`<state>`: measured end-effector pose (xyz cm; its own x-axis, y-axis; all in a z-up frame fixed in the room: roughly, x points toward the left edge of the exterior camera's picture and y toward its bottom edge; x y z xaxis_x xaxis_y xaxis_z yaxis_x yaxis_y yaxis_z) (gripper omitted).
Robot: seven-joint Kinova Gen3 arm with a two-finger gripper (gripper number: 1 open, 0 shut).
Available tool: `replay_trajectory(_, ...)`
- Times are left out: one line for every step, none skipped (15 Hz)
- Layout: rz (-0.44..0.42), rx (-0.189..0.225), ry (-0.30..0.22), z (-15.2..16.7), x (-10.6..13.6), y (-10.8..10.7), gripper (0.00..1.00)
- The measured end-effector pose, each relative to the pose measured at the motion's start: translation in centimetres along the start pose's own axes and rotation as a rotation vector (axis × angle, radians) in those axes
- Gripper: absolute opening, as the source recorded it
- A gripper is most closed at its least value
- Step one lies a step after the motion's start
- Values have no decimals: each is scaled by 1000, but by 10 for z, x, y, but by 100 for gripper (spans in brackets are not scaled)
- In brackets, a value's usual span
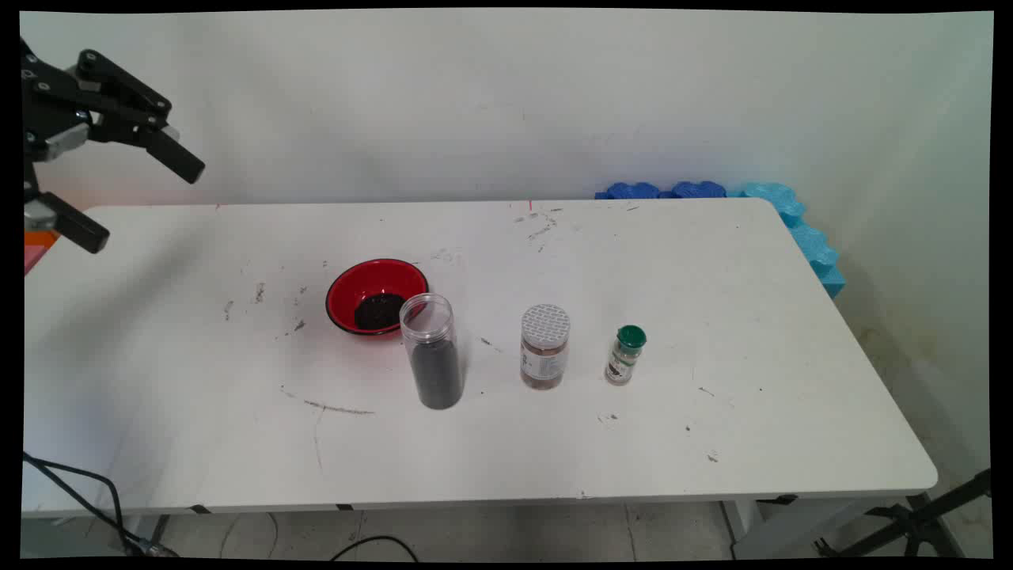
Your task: Pick up the black seasoning powder from the table
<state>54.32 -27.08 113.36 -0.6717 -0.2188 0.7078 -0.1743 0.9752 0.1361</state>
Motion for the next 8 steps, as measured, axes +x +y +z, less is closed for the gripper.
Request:
replay_trajectory(-1,1,-1,0,0,0,100)
replay_trajectory(-2,1,-1,0,0,-1,100)
replay_trajectory(-3,1,-2,-1,0,-1,100)
replay_trajectory(-4,2,-3,-1,0,-1,100)
replay_trajectory(-5,2,-4,-1,0,-1,100)
replay_trajectory(-7,3,-5,-1,-1,-1,100)
replay_trajectory(-8,4,-5,-1,-1,-1,100)
replay_trajectory(-10,6,-7,-1,-1,-2,100)
